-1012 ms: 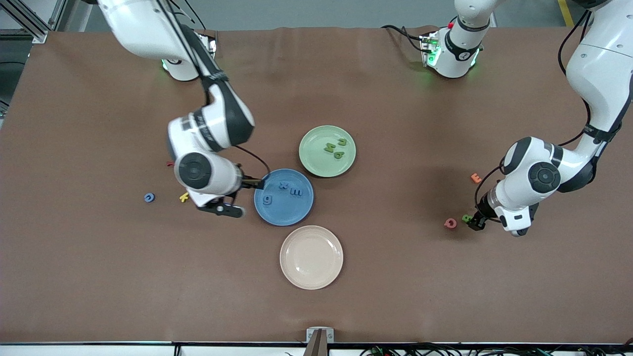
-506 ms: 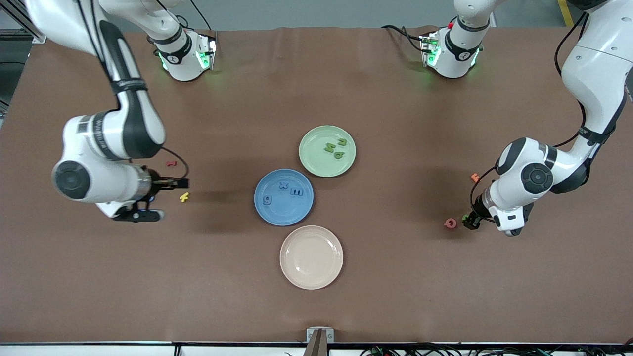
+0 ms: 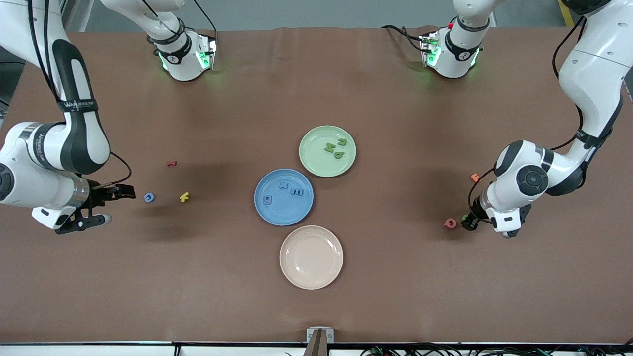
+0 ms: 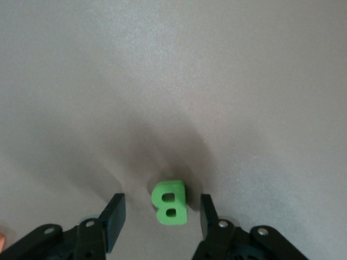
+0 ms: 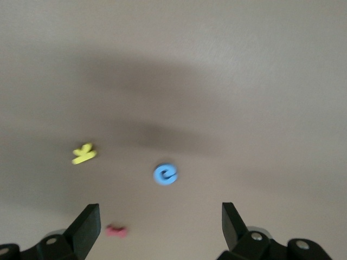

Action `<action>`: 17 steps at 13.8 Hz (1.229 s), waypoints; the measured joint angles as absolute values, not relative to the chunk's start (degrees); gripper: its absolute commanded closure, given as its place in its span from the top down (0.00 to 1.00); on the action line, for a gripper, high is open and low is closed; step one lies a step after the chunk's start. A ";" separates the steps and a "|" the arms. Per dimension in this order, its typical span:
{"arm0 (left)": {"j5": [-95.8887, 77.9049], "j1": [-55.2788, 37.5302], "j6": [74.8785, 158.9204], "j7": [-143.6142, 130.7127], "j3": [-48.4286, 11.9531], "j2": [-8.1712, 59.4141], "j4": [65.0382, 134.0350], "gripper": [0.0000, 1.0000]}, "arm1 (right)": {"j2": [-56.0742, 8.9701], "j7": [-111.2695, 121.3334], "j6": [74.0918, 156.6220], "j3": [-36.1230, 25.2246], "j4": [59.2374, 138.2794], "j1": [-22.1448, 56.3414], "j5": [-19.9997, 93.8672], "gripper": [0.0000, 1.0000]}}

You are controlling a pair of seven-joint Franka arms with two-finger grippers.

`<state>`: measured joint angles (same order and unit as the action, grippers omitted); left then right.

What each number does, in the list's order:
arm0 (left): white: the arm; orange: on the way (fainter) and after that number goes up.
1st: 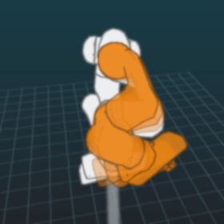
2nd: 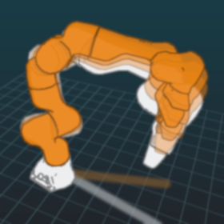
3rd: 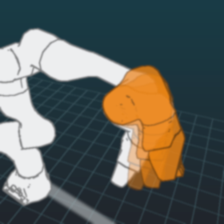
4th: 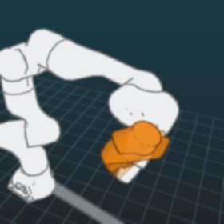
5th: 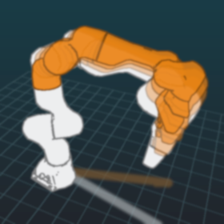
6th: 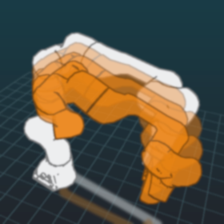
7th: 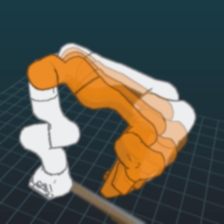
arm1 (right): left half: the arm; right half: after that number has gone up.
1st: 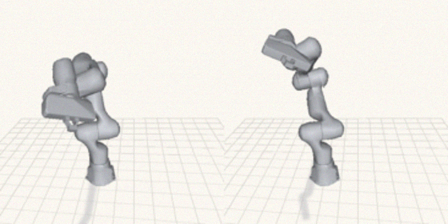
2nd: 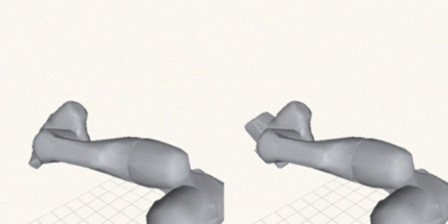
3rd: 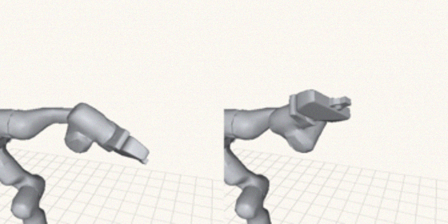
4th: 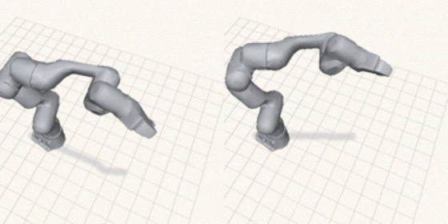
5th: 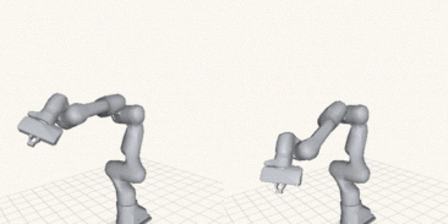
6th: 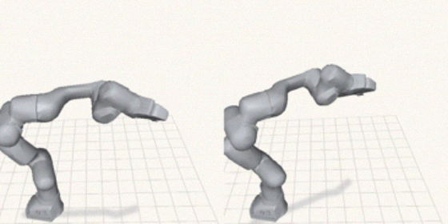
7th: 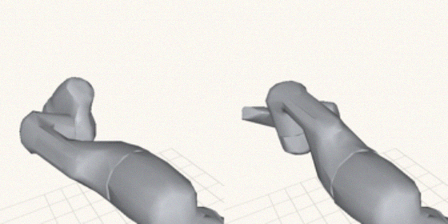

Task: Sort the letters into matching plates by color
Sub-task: 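Grasp green B with the left gripper while the right gripper reaches blue e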

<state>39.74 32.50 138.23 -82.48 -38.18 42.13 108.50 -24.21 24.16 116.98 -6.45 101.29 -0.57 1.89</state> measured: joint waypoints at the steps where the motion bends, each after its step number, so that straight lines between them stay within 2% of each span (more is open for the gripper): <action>1: 39.76 32.21 138.24 -82.48 -37.70 42.18 108.30 0.63 | -24.65 26.75 120.52 -6.45 102.80 -0.89 1.80 0.99; 4: 39.77 32.03 138.24 -82.48 -37.26 42.40 107.87 0.56 | -25.29 31.10 129.70 -6.19 108.03 -0.93 1.68 0.99; 6: 39.79 32.01 138.24 -82.48 -37.26 42.47 107.80 0.45 | -25.39 31.72 134.93 -5.93 111.50 -0.92 1.53 0.99; 9: 39.82 31.91 138.28 -82.48 -37.30 42.50 107.58 0.13 | -25.42 31.99 139.85 -5.73 116.16 -0.92 1.44 0.99; 10: 39.82 31.82 138.26 -82.48 -37.30 42.50 107.46 0.06 | -25.42 32.02 140.76 -5.67 117.24 -0.92 1.42 0.99; 11: 39.82 31.79 138.25 -82.48 -37.29 42.50 107.44 0.03 | -25.42 32.04 141.68 -5.61 118.20 -0.91 1.41 0.99; 17: 39.83 31.85 137.90 -82.48 -37.66 42.48 107.23 0.02 | -26.08 32.07 143.71 -5.43 120.92 -0.90 1.34 0.99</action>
<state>39.83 31.85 137.90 -82.48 -37.66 42.48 107.23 -26.08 32.07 143.71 -5.43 120.92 -0.90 1.34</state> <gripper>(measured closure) 0.718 0.009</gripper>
